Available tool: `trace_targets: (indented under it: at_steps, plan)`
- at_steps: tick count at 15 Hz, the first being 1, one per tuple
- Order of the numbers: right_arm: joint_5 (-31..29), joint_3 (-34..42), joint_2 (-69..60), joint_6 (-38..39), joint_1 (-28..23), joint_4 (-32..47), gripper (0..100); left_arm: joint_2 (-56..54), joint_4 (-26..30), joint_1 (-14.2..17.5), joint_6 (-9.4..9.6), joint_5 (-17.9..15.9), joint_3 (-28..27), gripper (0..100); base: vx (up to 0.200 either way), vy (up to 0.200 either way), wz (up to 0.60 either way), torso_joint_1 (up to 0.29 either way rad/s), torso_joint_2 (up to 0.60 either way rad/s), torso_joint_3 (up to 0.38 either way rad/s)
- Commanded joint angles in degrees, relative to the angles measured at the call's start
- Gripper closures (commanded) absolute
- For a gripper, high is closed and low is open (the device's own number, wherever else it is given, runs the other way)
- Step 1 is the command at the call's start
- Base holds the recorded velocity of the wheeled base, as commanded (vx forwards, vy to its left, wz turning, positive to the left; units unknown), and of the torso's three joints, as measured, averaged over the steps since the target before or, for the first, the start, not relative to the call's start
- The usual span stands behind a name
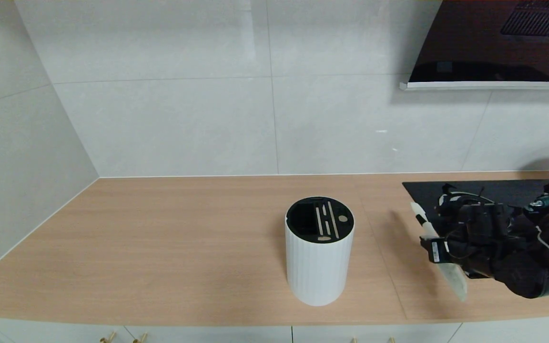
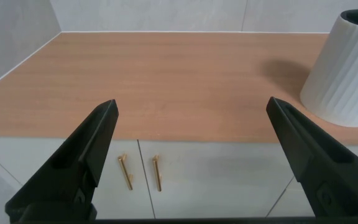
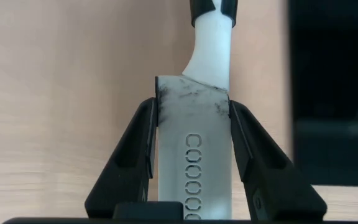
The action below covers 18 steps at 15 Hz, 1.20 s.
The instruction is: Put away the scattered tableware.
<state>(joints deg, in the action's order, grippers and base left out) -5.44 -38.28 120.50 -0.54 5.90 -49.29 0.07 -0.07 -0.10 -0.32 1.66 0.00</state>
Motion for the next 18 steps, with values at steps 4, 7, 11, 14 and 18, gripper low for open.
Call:
trace_targets:
  at_steps: [4,7,11,14,18]
  plan:
    - [-0.2,-8.4,-22.8,0.3,6.0,15.9,100,0.5,0.2,0.0,1.72,-1.7,-4.7,0,0.0,0.0,0.0,0.0,0.0,0.0]
    - [-0.3,-18.9,-29.2,1.5,10.7,20.5,100,27.6,2.5,-1.1,1.81,-15.3,-27.6,0,0.0,0.0,0.0,0.0,0.0,0.0]
    - [-0.5,-20.8,-32.7,1.6,19.7,23.9,100,51.7,1.7,-7.0,0.14,-18.7,-41.1,0,0.0,0.0,0.0,0.0,0.0,0.0]
    - [-1.9,-20.0,-31.8,1.6,27.4,24.1,100,66.6,-15.9,-19.4,-15.59,-18.7,-41.7,0,0.0,0.0,0.0,0.0,0.0,0.0]
    - [-7.3,-19.5,-28.8,4.8,38.2,24.5,100,81.2,-40.4,-25.1,-36.86,-20.1,-41.0,0,0.0,0.0,0.0,0.0,0.0,0.0]
